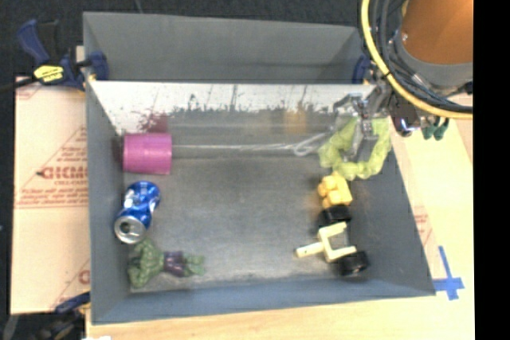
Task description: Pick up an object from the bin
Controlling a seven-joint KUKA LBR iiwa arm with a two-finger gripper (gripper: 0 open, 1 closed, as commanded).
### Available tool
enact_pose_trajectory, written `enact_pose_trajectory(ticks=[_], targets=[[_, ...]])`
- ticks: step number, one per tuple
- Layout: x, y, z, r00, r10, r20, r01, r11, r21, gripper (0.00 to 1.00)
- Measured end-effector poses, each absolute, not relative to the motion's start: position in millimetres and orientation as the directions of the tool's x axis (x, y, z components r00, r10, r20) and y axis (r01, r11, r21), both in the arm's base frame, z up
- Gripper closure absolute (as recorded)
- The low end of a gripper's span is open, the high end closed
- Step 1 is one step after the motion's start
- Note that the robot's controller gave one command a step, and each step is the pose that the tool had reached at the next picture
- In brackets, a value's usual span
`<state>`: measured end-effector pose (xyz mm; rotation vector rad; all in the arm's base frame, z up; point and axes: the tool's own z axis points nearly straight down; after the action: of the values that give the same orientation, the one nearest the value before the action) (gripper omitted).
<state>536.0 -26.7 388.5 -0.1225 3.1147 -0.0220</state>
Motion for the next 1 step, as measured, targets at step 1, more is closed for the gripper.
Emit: enact_pose_trajectory(ticks=[1], targets=[[553.8,-37.8,348.5,-0.959,-0.282,-0.019,-0.282,0.959,-0.018,0.00]])
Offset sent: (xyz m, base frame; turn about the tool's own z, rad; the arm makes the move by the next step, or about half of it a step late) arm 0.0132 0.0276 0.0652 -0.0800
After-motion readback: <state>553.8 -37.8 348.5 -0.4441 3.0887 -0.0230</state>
